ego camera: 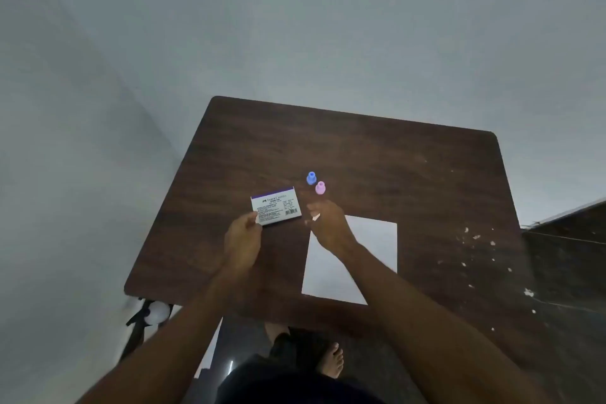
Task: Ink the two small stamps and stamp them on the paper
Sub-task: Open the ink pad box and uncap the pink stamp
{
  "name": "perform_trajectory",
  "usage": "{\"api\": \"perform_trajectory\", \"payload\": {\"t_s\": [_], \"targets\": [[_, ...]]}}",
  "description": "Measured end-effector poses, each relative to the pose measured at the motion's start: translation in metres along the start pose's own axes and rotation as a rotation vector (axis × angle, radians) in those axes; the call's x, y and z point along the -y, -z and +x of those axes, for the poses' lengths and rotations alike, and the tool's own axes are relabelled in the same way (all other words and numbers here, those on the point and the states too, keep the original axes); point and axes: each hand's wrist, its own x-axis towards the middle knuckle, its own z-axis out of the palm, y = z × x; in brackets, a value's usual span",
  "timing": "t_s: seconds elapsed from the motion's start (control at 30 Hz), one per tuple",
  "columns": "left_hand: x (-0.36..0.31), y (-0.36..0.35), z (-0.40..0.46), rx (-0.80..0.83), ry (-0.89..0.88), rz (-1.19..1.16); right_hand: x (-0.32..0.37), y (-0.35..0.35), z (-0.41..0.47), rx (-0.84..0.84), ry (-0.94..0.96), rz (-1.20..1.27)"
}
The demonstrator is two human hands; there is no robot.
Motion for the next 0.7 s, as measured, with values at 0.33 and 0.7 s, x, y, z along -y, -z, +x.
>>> {"api": "perform_trajectory", "payload": {"t_s": [0.33,0.7], "targets": [[0.014,-0.013,0.033,0.086,0.102,-0.106,0.005,-0.040,0.023,0.029,-0.046,-0.053],[0.018,-0.010,0.041,0.068,0.114,-0.121,0.001,-0.052,0.031,-0.056,-0.060,0.010]]}}
